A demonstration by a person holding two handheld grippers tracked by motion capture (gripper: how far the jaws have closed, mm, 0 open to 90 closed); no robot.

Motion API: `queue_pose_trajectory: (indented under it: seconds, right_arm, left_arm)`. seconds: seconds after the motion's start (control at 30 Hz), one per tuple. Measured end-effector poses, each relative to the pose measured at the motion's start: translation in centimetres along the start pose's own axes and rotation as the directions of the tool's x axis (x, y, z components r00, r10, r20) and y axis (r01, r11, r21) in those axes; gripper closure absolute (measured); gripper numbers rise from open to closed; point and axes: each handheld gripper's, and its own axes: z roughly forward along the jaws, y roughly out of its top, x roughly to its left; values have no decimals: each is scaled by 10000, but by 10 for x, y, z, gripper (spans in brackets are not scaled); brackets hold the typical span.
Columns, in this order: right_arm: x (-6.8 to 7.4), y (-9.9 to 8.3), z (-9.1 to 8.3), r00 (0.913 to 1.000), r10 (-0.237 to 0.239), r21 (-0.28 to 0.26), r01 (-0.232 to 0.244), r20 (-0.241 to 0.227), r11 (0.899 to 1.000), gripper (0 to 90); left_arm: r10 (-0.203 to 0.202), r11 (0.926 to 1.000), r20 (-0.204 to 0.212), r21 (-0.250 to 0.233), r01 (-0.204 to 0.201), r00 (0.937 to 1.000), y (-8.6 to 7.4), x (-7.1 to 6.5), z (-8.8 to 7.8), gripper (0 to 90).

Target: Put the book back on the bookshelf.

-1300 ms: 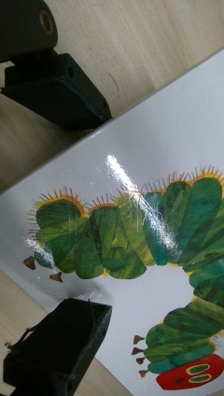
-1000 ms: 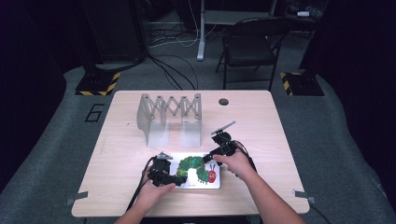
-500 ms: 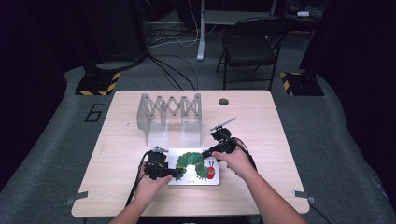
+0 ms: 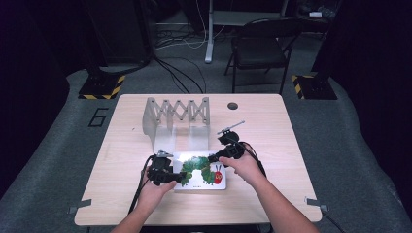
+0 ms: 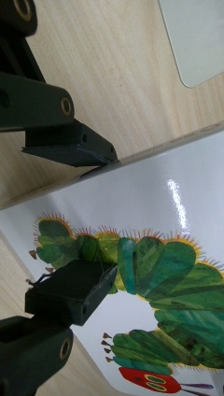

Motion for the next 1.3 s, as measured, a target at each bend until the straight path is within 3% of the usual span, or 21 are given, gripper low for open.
queue_pose_trajectory:
  seconds: [0.2,0.43,0.63,0.8,1.03,1.3]
  right_arm:
    - [11,-6,-12,9986,-521,-184,521,-6,9985,420]
    - [19,-11,-24,9945,-1047,-465,1047,16,9934,483]
    - [24,-19,-31,9925,-1209,-311,1203,-198,9923,498]
    - [29,-25,-35,9877,-1550,-181,1547,-184,9878,507]
    - [31,-33,-39,9868,-1576,-223,1569,-367,9874,515]
    - [34,-33,-39,9855,-1678,-42,1677,-261,9858,514]
  left_arm:
    - [341,9989,-76,-325,-343,9994,-6,-4,-10,460]
    - [957,9947,-257,-349,-965,9951,-10,-7,-24,512]
    - [1058,9928,-173,-547,-1066,9942,-15,-9,-29,542]
    - [1371,9895,-167,-446,-1377,9904,-18,-11,-33,550]
    - [1624,9860,-92,-363,-1626,9867,-19,-12,-36,556]
    - [1556,9870,-84,-388,-1558,9878,-19,-14,-36,556]
